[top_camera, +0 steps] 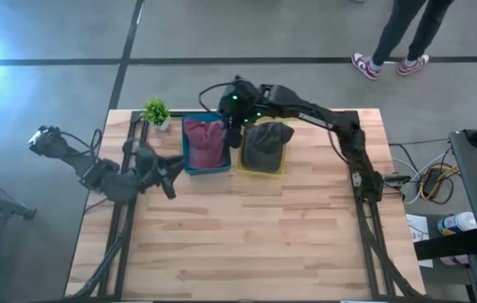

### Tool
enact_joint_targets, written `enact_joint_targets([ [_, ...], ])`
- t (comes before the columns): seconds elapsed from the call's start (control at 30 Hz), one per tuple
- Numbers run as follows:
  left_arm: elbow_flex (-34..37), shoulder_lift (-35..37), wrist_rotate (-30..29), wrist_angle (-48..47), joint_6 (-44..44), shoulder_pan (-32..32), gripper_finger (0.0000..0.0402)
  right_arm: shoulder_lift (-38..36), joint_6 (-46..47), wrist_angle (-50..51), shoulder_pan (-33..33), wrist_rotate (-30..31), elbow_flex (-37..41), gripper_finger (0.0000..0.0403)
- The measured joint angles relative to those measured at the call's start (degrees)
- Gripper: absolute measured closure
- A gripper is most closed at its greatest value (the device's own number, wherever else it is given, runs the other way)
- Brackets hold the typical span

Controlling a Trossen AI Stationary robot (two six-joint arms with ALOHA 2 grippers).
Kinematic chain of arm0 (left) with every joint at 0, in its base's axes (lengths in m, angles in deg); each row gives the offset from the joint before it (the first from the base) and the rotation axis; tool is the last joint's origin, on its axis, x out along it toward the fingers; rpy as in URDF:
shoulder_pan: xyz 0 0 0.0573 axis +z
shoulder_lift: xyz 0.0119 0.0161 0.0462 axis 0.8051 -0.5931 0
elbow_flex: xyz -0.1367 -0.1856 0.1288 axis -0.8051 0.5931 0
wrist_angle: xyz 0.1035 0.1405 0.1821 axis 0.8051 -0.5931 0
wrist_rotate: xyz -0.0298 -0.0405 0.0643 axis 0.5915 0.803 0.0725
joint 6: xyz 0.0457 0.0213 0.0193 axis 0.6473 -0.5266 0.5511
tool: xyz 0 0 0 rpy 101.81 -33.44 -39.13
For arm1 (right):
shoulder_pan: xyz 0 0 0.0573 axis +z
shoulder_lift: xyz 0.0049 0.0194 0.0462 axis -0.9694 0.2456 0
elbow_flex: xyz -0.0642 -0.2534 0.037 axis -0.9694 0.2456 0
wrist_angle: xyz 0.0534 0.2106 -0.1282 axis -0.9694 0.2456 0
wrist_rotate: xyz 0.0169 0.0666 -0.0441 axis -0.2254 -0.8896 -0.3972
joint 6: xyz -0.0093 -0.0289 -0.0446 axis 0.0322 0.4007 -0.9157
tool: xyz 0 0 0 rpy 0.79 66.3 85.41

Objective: Pick & Place hat
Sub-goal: Return to Home Position

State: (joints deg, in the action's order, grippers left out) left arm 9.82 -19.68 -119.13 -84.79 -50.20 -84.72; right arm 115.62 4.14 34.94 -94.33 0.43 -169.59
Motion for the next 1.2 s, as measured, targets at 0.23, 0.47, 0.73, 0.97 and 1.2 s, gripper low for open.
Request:
enact_joint_targets([
  [0.23,16.2,-0.2,40.5,43.9,22.6,17.0,0.0305,-12.6,1.7,-5.7,5.6,-1.4,18.9,0.0281],
  [0.47,26.2,5.9,57.9,55.5,22.7,29.0,0.0305,-34.4,9.8,-28.4,8.5,-1.7,48.4,0.0287],
  [0.73,30.2,21.8,56.8,33.2,21.7,30.6,0.0305,-53.9,17.0,-44.1,8.8,-1.0,75.5,0.0277],
  [0.97,36.3,35.5,56.5,28.6,20.7,30.6,0.0305,-64.8,24.4,-53.4,8.8,3.1,91.9,0.0273],
  [1.2,43.4,45.7,53.2,27.8,19.3,30.7,0.0305,-73.3,32.7,-61.0,9.4,4.1,104.1,0.0282],
])
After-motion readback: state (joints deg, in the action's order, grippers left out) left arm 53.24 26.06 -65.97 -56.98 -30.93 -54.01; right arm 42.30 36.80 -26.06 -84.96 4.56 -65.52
